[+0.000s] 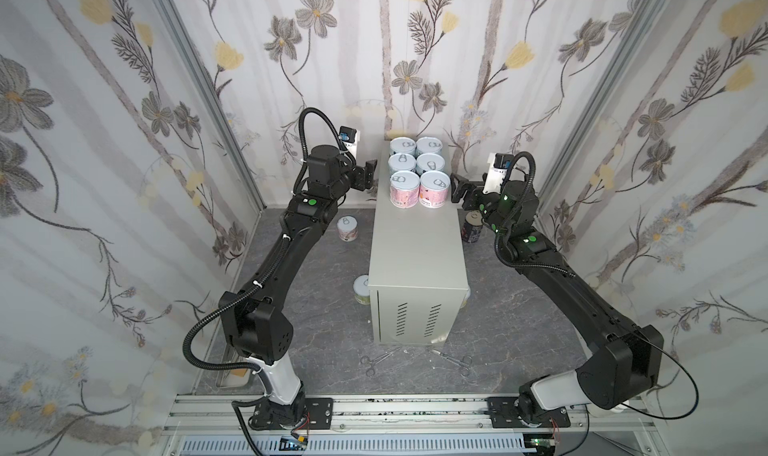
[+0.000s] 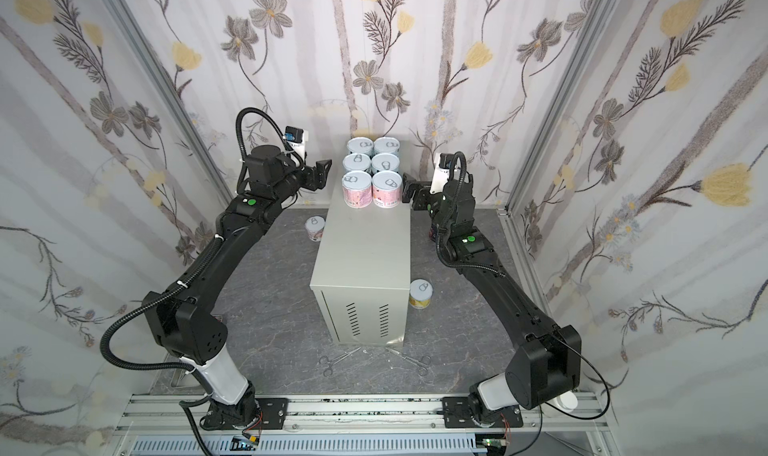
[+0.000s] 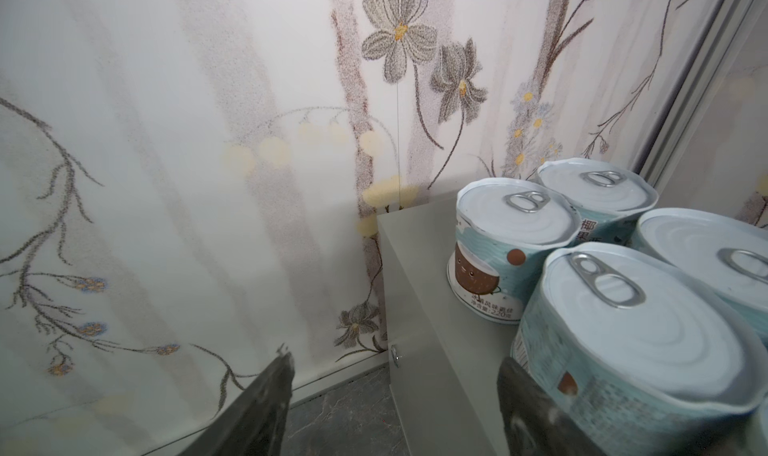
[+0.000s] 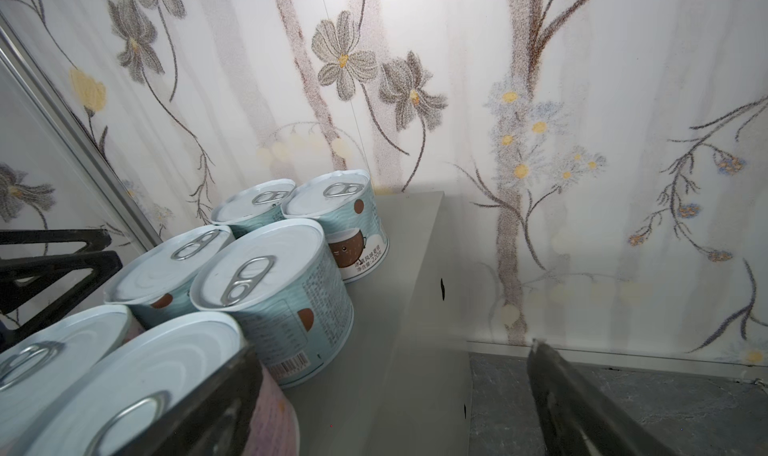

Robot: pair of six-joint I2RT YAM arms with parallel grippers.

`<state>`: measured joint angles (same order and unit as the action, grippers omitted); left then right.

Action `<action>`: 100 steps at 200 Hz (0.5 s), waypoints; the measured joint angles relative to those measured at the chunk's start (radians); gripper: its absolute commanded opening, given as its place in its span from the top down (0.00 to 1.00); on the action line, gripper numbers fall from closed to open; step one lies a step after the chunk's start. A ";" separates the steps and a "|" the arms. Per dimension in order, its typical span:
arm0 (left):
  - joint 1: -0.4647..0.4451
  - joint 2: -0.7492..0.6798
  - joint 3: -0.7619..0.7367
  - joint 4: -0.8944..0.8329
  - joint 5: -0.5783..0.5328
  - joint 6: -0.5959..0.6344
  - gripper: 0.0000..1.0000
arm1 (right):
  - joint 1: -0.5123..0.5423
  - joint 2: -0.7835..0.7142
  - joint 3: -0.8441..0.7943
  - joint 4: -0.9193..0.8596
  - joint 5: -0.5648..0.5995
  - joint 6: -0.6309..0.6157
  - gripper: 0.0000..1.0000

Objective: Place and organize the canned foods onto the counter

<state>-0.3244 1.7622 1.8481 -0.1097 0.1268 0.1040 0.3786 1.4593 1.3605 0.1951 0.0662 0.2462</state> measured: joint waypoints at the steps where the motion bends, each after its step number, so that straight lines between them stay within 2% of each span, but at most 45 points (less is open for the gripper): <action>1: 0.000 0.000 0.000 0.000 0.000 0.000 0.22 | 0.000 0.000 0.000 0.000 0.000 0.000 0.00; 100: -0.022 0.084 0.093 -0.037 0.017 -0.010 0.22 | 0.013 0.014 -0.002 -0.007 0.003 0.025 0.00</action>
<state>-0.3462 1.8462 1.9415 -0.1467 0.1440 0.0944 0.3916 1.4734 1.3590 0.1883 0.0696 0.2714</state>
